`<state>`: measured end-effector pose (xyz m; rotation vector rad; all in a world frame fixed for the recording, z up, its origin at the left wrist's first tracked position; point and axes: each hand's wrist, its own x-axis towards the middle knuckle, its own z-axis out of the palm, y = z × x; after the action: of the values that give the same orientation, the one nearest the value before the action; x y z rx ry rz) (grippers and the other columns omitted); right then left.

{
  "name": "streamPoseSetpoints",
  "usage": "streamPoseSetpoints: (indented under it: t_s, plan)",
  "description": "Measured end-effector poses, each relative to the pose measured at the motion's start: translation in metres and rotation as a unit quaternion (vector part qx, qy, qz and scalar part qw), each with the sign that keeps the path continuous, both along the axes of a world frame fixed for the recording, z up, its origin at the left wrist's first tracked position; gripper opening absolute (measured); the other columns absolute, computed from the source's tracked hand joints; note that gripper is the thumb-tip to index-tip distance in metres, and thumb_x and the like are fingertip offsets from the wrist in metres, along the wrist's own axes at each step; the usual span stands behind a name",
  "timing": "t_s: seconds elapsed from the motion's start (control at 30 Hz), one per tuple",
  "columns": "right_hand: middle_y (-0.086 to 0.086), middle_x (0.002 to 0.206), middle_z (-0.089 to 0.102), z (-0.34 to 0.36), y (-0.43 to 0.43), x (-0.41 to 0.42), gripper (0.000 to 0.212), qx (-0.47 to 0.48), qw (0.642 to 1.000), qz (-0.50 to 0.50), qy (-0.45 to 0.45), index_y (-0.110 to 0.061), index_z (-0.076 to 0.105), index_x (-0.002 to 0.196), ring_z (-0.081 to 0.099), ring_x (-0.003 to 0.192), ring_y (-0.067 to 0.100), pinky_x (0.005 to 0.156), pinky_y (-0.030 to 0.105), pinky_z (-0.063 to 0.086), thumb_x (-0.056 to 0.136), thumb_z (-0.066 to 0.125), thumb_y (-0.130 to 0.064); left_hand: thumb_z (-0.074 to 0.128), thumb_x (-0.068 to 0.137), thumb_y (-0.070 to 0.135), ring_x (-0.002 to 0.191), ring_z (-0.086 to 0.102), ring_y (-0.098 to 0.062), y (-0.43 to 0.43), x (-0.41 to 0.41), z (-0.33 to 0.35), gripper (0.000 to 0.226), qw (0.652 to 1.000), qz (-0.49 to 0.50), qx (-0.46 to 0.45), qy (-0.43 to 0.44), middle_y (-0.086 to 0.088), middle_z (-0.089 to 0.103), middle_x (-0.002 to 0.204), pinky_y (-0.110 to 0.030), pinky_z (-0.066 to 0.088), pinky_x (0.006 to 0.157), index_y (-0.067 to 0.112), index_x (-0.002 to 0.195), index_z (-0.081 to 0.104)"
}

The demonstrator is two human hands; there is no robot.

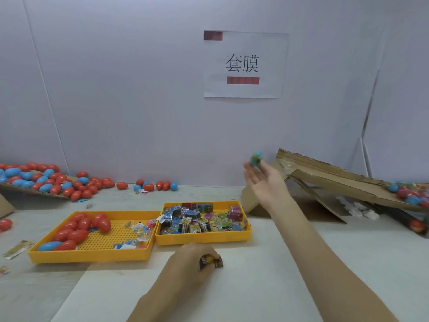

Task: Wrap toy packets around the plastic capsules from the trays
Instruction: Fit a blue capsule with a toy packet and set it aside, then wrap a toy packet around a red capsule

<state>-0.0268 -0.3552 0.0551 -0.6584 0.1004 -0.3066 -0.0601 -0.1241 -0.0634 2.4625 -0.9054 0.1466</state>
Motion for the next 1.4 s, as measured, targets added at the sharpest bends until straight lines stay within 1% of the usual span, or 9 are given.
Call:
streamPoseSetpoints:
  t_s: [0.07,0.13,0.3,0.47,0.6,0.73,0.93,1.17,1.4]
  plan:
    - [0.02,0.126,0.06,0.005,-0.015,-0.001,0.029,0.021,1.0,-0.014,0.005,-0.008,0.045,0.129,0.066,0.108,0.031,0.082,0.037,0.056,0.104,0.053,-0.02,0.061,0.095,0.027,0.111,0.054,-0.003,-0.001,-0.001,-0.001,0.026,1.0,0.007,0.0,0.003,0.02,0.064,0.119,-0.021,0.046,0.092,0.038,0.118,0.065]
    - [0.017,0.117,0.064,-0.014,-0.014,-0.009,0.021,-0.145,0.987,0.007,0.064,-0.005,0.053,0.121,0.069,0.099,0.028,0.078,0.035,0.056,0.103,0.055,-0.017,0.064,0.093,0.023,0.105,0.057,-0.003,0.0,-0.003,-0.001,0.026,0.999,0.009,-0.033,0.016,0.017,0.066,0.114,-0.018,0.047,0.087,0.035,0.116,0.065]
    - [0.006,0.092,0.077,-0.068,0.009,-0.043,0.026,-0.509,0.86,0.029,0.009,-0.018,0.078,0.092,0.069,0.075,0.01,0.066,0.021,0.053,0.095,0.06,0.0,0.075,0.088,0.012,0.091,0.064,-0.001,0.003,-0.005,0.005,0.028,0.975,0.041,-0.197,0.092,0.012,0.07,0.096,-0.012,0.049,0.077,0.03,0.107,0.065]
    - [-0.016,0.114,0.067,-0.102,0.035,-0.064,0.046,-0.669,0.74,0.001,-0.066,-0.042,0.072,0.108,0.067,0.096,0.006,0.077,0.024,0.053,0.09,0.065,0.0,0.078,0.085,0.008,0.08,0.07,-0.008,0.006,-0.005,0.015,0.026,0.914,0.083,-0.346,0.193,0.0,0.075,0.091,-0.015,0.053,0.072,0.023,0.102,0.066]
    - [-0.016,0.108,0.068,-0.106,0.049,-0.071,0.04,-0.693,0.707,0.023,-0.136,-0.035,0.073,0.114,0.067,0.097,0.009,0.078,0.025,0.055,0.094,0.061,-0.002,0.076,0.088,0.008,0.079,0.072,-0.013,0.007,-0.006,0.016,0.025,0.889,0.075,-0.375,0.251,-0.001,0.077,0.09,-0.019,0.055,0.067,0.02,0.107,0.065]
    - [-0.013,0.097,0.069,-0.106,0.049,-0.07,0.027,-0.688,0.715,-0.014,-0.123,-0.026,0.076,0.109,0.066,0.088,0.01,0.077,0.032,0.057,0.092,0.066,-0.006,0.073,0.091,0.011,0.087,0.075,-0.019,0.008,-0.007,0.018,0.024,0.859,0.063,-0.404,0.308,-0.003,0.078,0.094,-0.03,0.06,0.077,0.017,0.112,0.063]
    - [-0.006,0.095,0.067,-0.104,0.044,-0.071,0.015,-0.688,0.713,-0.005,-0.138,-0.022,0.078,0.1,0.066,0.082,0.014,0.073,0.035,0.056,0.09,0.073,-0.012,0.075,0.088,0.011,0.094,0.074,-0.023,0.009,-0.006,0.018,0.025,0.815,0.057,-0.459,0.349,-0.011,0.077,0.099,-0.026,0.058,0.075,0.01,0.111,0.067]
    - [-0.015,0.092,0.069,-0.101,0.048,-0.072,0.021,-0.678,0.719,-0.011,-0.15,-0.027,0.073,0.08,0.068,0.08,0.01,0.069,0.018,0.052,0.083,0.079,-0.007,0.082,0.069,0.021,0.096,0.074,-0.029,0.009,-0.003,0.013,0.039,0.808,0.048,-0.48,0.339,-0.016,0.076,0.097,-0.031,0.059,0.082,0.003,0.102,0.073]
    - [-0.007,0.083,0.071,-0.1,0.049,-0.073,0.025,-0.657,0.743,-0.005,-0.125,-0.025,0.07,0.073,0.07,0.074,0.013,0.068,0.024,0.054,0.081,0.081,-0.004,0.083,0.071,0.02,0.093,0.075,-0.026,0.009,-0.001,0.012,0.036,0.806,0.048,-0.484,0.337,-0.015,0.077,0.095,-0.028,0.06,0.079,0.003,0.101,0.074]
